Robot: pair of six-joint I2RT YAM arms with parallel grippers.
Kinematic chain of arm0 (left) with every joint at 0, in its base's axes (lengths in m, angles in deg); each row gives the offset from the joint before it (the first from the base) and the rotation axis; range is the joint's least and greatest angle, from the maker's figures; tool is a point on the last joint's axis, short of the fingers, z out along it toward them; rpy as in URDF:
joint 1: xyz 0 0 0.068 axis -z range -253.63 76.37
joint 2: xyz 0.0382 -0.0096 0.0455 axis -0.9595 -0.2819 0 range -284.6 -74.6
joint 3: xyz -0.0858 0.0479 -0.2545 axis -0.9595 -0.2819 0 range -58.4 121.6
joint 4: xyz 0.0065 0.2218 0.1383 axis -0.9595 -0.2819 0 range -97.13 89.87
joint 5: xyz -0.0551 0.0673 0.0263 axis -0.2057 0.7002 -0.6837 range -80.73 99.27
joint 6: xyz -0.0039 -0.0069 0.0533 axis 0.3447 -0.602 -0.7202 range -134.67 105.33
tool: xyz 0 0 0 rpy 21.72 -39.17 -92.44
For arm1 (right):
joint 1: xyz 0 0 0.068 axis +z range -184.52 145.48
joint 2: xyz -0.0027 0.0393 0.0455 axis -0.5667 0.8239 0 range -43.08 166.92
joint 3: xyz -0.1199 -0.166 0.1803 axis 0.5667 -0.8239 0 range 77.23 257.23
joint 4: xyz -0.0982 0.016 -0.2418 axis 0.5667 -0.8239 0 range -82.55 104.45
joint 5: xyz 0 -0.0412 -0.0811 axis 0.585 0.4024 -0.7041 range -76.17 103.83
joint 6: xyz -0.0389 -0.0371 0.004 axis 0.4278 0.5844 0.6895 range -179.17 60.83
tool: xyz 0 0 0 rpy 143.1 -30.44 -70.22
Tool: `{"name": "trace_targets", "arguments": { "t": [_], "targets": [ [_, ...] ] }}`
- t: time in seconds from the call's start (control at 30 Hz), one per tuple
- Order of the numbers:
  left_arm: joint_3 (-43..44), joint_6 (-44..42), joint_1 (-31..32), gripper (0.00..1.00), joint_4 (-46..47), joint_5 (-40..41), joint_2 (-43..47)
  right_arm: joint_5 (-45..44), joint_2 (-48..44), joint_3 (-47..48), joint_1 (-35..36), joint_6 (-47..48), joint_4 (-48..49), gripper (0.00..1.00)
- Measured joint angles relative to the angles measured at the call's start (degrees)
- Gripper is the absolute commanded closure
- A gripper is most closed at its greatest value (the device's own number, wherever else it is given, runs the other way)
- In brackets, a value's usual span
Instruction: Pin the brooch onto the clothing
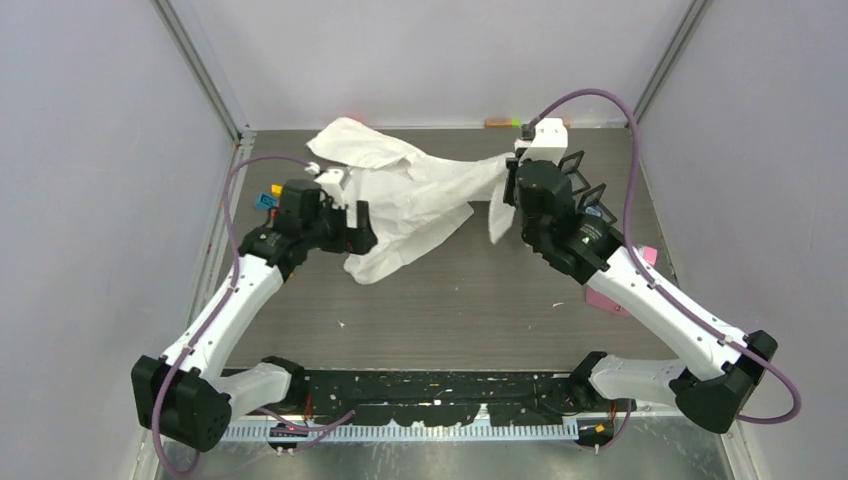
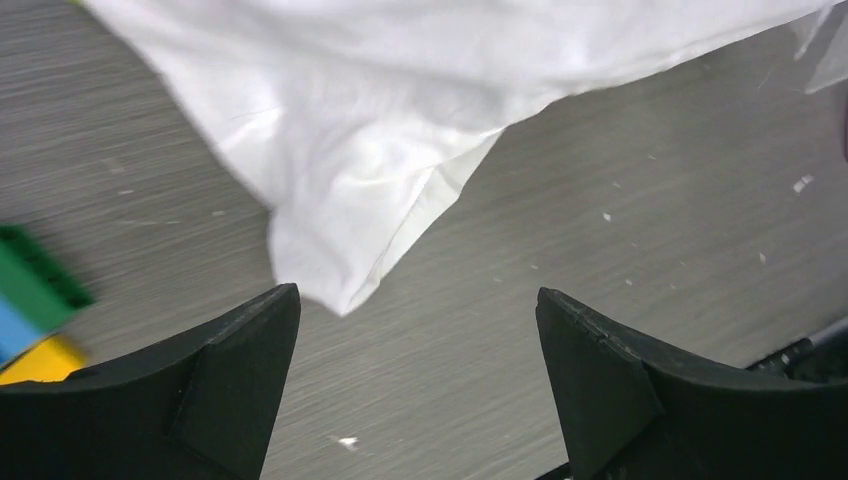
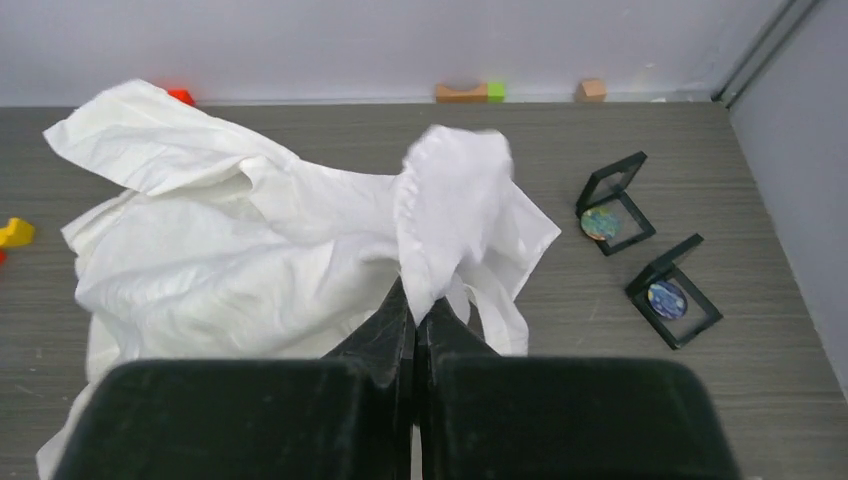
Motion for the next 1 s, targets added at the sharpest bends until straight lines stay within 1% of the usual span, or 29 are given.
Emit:
{"name": "trace_targets", "arguments": {
  "t": [0.1,0.17,0.33,0.4,0.5,0.63,0.77,0.8,0.83,0.97,1.0],
  "targets": [
    [-2.43,2.93,7.41,0.09,4.02,1.36,-1.31,-1.79,-0.04,-1.7,-0.09,0.2,-1.27,1.0],
    [-5.31,5.16,10.12,0.08,7.43,2.49,-2.75,-2.34,0.04,-2.97,-0.09,0.15,-2.93,1.0],
    [-11.34,10.4,11.91,0.09,13.35,4.87,-7.76,-3.56,-0.42,-3.56,-0.09,0.11,-5.03,1.0],
    [-13.44,12.04,12.46,0.08,14.27,6.12,-7.89,-4.09,-1.51,-3.61,-0.09,0.13,-5.7,1.0],
    [-15.47,13.75,13.57,0.08,15.21,9.25,-6.47,-5.16,-3.3,-3.61,-0.09,0.17,-5.97,1.0],
    [-19.19,15.8,14.64,0.01,15.47,13.31,-1.66,-6.88,-5.18,-3.61,-0.09,0.44,-6.01,1.0],
    [-22.01,18.32,14.69,0.0,15.52,15.76,1.05,-7.91,-5.92,-3.93,-0.09,0.59,-6.03,1.0],
    [-22.64,18.93,14.69,0.01,15.61,15.93,1.09,-7.96,-6.03,-4.11,-0.09,0.57,-5.99,1.0],
    [-23.21,19.54,14.69,0.04,15.91,15.93,1.05,-7.96,-6.1,-4.26,-0.09,0.52,-6.1,1.0],
    [-25.14,22.32,14.69,0.19,19.17,14.47,0.35,-7.48,-6.12,-4.63,-0.09,-0.02,-6.64,1.0],
    [-25.35,22.99,14.69,0.2,20.11,14.03,-0.11,-7.34,-6.12,-4.7,-0.09,-0.13,-6.71,1.0]
  ]
}}
